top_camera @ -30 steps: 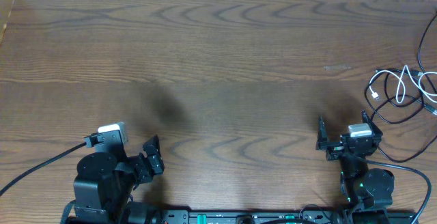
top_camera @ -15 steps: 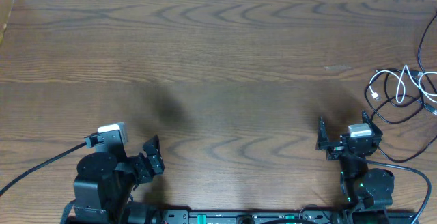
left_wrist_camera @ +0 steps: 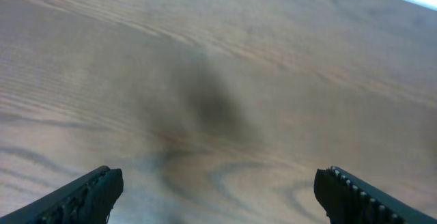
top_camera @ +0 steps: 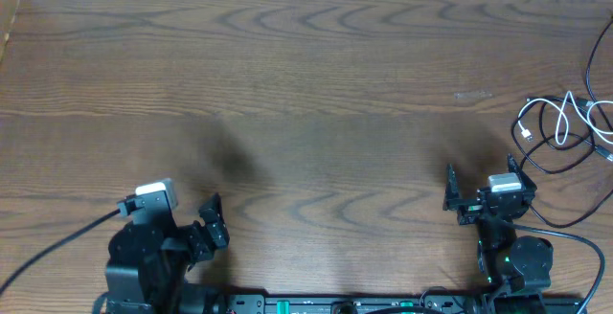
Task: Untangle cables
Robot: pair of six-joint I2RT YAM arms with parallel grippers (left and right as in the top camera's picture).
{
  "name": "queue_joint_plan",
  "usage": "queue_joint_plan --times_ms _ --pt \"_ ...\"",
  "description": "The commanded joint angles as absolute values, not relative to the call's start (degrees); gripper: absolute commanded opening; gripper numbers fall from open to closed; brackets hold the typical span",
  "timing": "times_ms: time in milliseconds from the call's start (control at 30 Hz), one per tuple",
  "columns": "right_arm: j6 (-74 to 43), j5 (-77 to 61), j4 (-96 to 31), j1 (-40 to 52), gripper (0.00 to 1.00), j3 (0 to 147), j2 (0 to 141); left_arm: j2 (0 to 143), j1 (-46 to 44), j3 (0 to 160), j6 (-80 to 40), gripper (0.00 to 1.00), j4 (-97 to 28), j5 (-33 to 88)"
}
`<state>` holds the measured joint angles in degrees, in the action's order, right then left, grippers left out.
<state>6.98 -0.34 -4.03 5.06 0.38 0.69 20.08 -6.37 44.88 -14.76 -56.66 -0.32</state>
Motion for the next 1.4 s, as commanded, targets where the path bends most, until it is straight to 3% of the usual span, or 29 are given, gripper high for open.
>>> queue_joint_plan --times_ms 0,367,800,1033,1200,1367 --pt "7.8 -0.8 -4.3 5.2 0.99 0.3 0.3 15.3 -4.2 38.4 -14.0 0.95 -53.4 -0.4" --pt "7.8 -0.8 -4.3 5.2 0.99 0.3 0.3 0.6 -1.5 14.9 -14.0 0.95 -25.9 -0.4" --pt "7.8 -0.8 -4.3 5.2 0.99 0.3 0.3 0.1 -1.5 0.2 -10.4 0.95 8.2 -1.1" --pt "7.8 -0.8 -4.3 5.2 0.99 0.3 0.3 0.1 -1.5 0.2 -0.8 0.95 4.9 -0.4" --pt "7.8 -0.8 -4.3 5.2 0.99 0.3 0.3 0.1 -1.5 0.2 -0.7 0.95 -3.9 -0.4" --pt "7.8 -0.8 -4.3 5.2 0.99 0.3 0.3 0.1 -1.5 0.2 -0.6 0.95 -4.2 -0.4"
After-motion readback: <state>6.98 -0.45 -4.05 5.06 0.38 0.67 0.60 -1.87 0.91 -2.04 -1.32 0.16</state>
